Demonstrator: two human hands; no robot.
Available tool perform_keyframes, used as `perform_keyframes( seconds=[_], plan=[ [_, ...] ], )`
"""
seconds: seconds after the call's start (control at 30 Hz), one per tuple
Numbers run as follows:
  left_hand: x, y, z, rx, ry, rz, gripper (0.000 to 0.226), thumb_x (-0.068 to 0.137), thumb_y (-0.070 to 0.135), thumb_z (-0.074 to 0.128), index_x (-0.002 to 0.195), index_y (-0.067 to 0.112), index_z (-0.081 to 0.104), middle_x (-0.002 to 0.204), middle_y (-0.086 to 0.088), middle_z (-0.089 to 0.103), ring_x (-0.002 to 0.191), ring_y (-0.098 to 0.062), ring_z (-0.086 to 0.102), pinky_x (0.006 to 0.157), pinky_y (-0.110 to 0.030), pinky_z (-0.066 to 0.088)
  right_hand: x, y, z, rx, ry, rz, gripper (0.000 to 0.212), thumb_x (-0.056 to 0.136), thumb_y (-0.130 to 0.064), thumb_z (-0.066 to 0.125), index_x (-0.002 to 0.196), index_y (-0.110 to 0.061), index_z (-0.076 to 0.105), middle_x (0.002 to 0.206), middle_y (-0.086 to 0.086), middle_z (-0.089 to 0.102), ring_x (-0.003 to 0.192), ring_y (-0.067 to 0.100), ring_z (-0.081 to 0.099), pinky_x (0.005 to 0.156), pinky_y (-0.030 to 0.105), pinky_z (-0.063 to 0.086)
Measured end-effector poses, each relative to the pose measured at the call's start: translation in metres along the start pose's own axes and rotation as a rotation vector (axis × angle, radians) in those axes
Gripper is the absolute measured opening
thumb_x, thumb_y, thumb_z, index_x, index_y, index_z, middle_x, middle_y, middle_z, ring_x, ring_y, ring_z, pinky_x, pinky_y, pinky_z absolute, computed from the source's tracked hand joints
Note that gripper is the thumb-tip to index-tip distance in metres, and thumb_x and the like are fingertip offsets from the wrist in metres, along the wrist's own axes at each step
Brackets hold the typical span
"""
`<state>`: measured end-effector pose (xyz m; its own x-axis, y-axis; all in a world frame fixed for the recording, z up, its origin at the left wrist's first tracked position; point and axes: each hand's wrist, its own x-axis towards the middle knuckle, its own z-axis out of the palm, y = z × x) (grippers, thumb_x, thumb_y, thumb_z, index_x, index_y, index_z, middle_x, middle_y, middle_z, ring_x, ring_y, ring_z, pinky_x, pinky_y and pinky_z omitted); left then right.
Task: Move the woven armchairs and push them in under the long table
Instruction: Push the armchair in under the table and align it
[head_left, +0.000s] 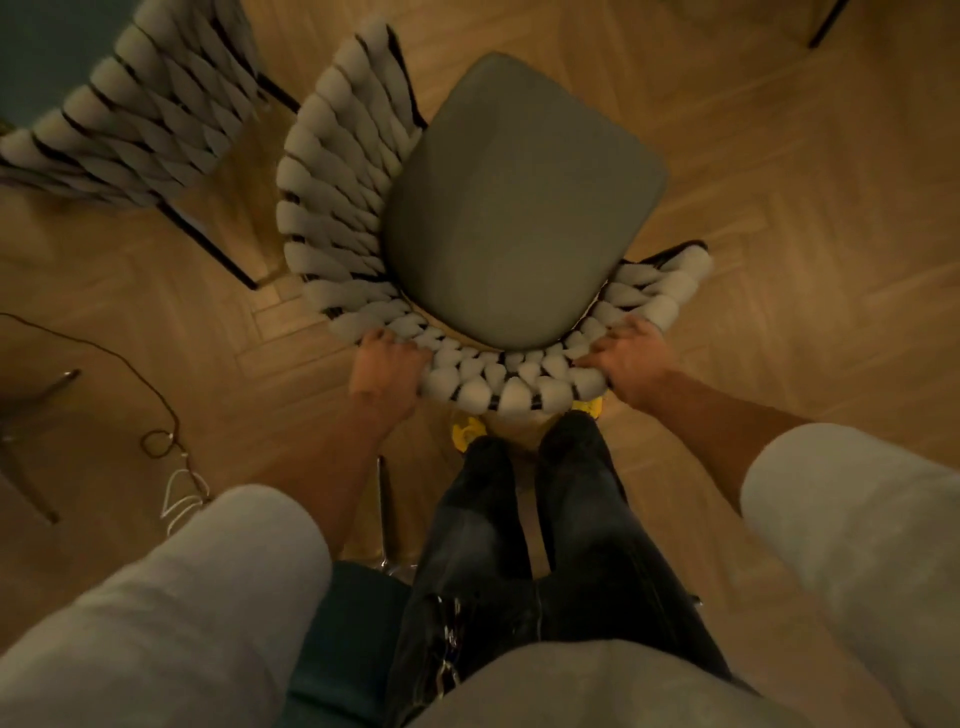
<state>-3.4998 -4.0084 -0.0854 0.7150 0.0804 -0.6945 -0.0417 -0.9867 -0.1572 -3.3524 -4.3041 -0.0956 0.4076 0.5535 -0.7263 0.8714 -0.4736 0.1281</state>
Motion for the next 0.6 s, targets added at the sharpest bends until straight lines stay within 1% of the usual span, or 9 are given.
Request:
perform_keyframes(
  seconds=[0.07, 0.13, 0.2, 0.27, 0.37, 0.43, 0.47, 0.53, 0.6],
  plan=[
    [0.002, 0.023, -0.001, -0.029, 0.028, 0.025, 0.046, 0.087, 0.056, 0.063, 0.127, 0.035, 0.056, 0.120, 0.002, 0.067, 0.112, -0.025, 0.057, 0.104, -0.044, 0.039, -0.002, 0.020, 0.002, -0.027, -0.056, 0.078, 0.047, 0.100, -0.040, 0.054, 0.145, -0.049, 0.046, 0.153, -0.009, 0.048, 0.148, 0.024, 0.033, 0.125, 0.048, 0.008],
    [0.004, 0.036, -0.002, -0.076, 0.054, 0.084, 0.049, 0.085, 0.064, 0.062, 0.123, 0.034, 0.057, 0.115, 0.001, 0.069, 0.108, -0.025, 0.059, 0.101, -0.044, 0.042, -0.006, 0.027, 0.004, -0.039, -0.109, 0.134, 0.049, 0.098, -0.039, 0.055, 0.146, -0.039, 0.048, 0.154, -0.001, 0.046, 0.150, 0.029, 0.029, 0.126, 0.051, 0.003],
    [0.008, 0.032, -0.003, -0.171, 0.052, 0.159, 0.059, 0.079, 0.073, 0.064, 0.126, 0.037, 0.057, 0.118, 0.003, 0.068, 0.113, -0.024, 0.059, 0.104, -0.044, 0.041, -0.011, 0.020, 0.006, -0.021, -0.136, 0.157, 0.056, 0.092, -0.042, 0.059, 0.145, -0.028, 0.050, 0.151, 0.006, 0.048, 0.147, 0.033, 0.031, 0.125, 0.055, 0.002],
    [0.014, 0.011, -0.003, -0.219, 0.031, 0.207, 0.065, 0.077, 0.072, 0.068, 0.133, 0.042, 0.056, 0.128, 0.007, 0.064, 0.122, -0.022, 0.056, 0.108, -0.044, 0.035, -0.016, -0.003, 0.006, 0.055, -0.143, 0.158, 0.068, 0.085, -0.054, 0.062, 0.144, -0.023, 0.049, 0.149, 0.009, 0.049, 0.145, 0.034, 0.034, 0.124, 0.059, 0.003],
    [0.022, -0.028, 0.000, -0.100, 0.004, 0.201, 0.060, 0.082, 0.059, 0.067, 0.138, 0.046, 0.050, 0.139, 0.010, 0.058, 0.129, -0.020, 0.051, 0.112, -0.044, 0.031, -0.016, -0.062, 0.003, 0.257, -0.074, 0.167, 0.079, 0.080, -0.069, 0.055, 0.139, -0.017, 0.052, 0.142, 0.009, 0.055, 0.137, 0.032, 0.044, 0.123, 0.057, 0.011],
    [0.028, -0.051, 0.000, -0.001, -0.012, 0.172, 0.060, 0.085, 0.057, 0.063, 0.141, 0.044, 0.047, 0.144, 0.008, 0.055, 0.133, -0.021, 0.048, 0.114, -0.044, 0.030, -0.010, -0.100, -0.004, 0.365, -0.006, 0.229, 0.084, 0.077, -0.076, 0.050, 0.134, -0.014, 0.055, 0.134, 0.010, 0.059, 0.129, 0.031, 0.051, 0.121, 0.056, 0.013],
    [0.030, -0.059, -0.002, 0.041, -0.021, 0.152, 0.063, 0.084, 0.060, 0.062, 0.143, 0.043, 0.046, 0.146, 0.007, 0.053, 0.135, -0.021, 0.045, 0.116, -0.045, 0.027, -0.007, -0.112, -0.008, 0.386, 0.016, 0.253, 0.082, 0.078, -0.075, 0.052, 0.134, -0.016, 0.055, 0.132, 0.009, 0.060, 0.126, 0.030, 0.053, 0.120, 0.056, 0.014],
    [0.034, -0.068, -0.005, 0.118, -0.029, 0.142, 0.068, 0.083, 0.063, 0.062, 0.145, 0.044, 0.043, 0.150, 0.010, 0.048, 0.141, -0.022, 0.038, 0.119, -0.049, 0.017, -0.001, -0.118, -0.017, 0.396, 0.023, 0.258, 0.071, 0.082, -0.065, 0.062, 0.136, -0.020, 0.054, 0.133, 0.005, 0.061, 0.125, 0.029, 0.054, 0.119, 0.054, 0.019],
    [0.038, -0.072, -0.006, 0.154, -0.030, 0.153, 0.065, 0.086, 0.056, 0.063, 0.146, 0.047, 0.040, 0.150, 0.012, 0.046, 0.144, -0.022, 0.034, 0.122, -0.054, 0.011, 0.002, -0.110, -0.024, 0.373, -0.020, 0.241, 0.056, 0.086, -0.050, 0.067, 0.133, -0.023, 0.055, 0.130, 0.002, 0.063, 0.124, 0.029, 0.056, 0.117, 0.053, 0.024]
  ],
)
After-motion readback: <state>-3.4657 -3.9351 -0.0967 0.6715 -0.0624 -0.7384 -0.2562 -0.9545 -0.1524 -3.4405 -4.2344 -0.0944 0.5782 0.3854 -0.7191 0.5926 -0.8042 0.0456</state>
